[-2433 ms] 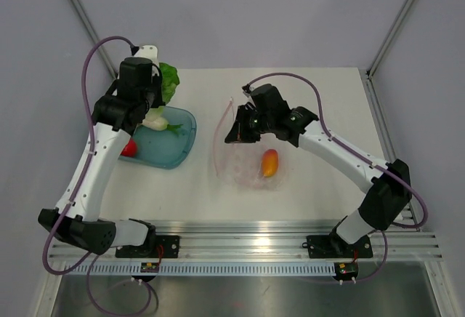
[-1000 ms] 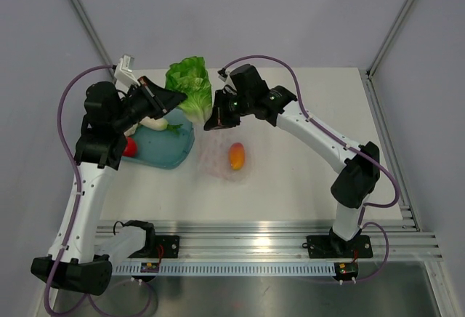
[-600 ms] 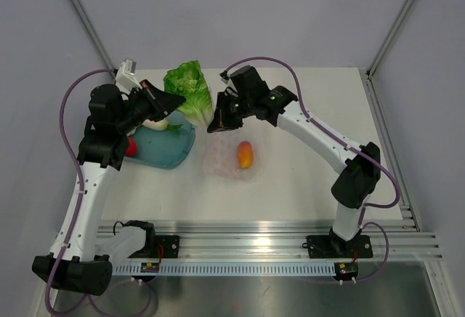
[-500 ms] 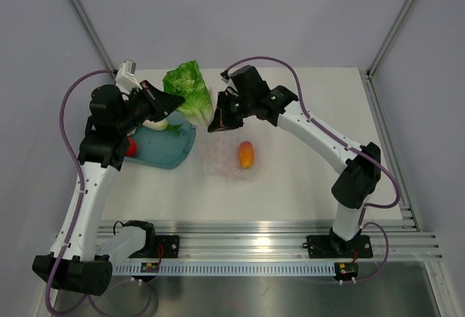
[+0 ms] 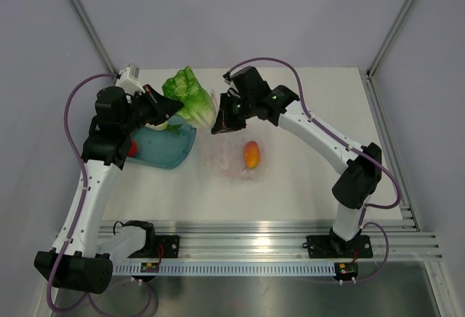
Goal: Place the food in the zip-top bag and seal the zipper
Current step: Place the fake vegetable in the zipper food storage bag.
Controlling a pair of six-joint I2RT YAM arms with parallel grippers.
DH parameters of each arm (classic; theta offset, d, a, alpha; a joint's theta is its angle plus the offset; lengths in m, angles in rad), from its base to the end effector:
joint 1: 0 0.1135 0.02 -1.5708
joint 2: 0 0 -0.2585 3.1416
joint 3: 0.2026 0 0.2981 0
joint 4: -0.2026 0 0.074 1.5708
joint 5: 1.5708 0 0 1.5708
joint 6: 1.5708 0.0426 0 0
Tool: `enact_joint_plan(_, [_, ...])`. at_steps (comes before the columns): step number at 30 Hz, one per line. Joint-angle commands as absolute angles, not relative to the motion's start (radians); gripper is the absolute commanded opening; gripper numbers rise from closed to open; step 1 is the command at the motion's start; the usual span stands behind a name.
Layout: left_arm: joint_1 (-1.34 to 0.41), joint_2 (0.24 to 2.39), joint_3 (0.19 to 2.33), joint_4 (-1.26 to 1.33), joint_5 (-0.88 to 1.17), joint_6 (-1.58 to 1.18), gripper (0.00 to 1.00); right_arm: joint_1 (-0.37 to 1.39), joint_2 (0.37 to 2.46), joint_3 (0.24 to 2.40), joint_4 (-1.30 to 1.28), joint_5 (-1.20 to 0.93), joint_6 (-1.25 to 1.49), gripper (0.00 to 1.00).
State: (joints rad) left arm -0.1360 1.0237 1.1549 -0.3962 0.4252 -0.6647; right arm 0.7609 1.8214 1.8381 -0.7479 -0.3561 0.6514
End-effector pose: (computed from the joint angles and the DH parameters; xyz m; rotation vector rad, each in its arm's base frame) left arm 0.2711 -0.0548 0.4024 -0.1929 1.9089 -0.9406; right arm 0.3228 0.3279 0.3527 -0.3389 2.4971 1.0715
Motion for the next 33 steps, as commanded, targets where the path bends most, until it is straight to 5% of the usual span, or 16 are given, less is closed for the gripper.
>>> enact_joint_plan(1, [-0.147,1.046,1.15,-0.485,0.431,-0.608,0.0,0.772,1.738,1.924,-0.62,-0.396,0.66,0.06])
enact_joint_plan(33, [-0.149,1.051,1.265,-0.673,0.44,-0.394,0.0,0.776,1.871,2.089,-0.744,-0.39,0.62,0.06])
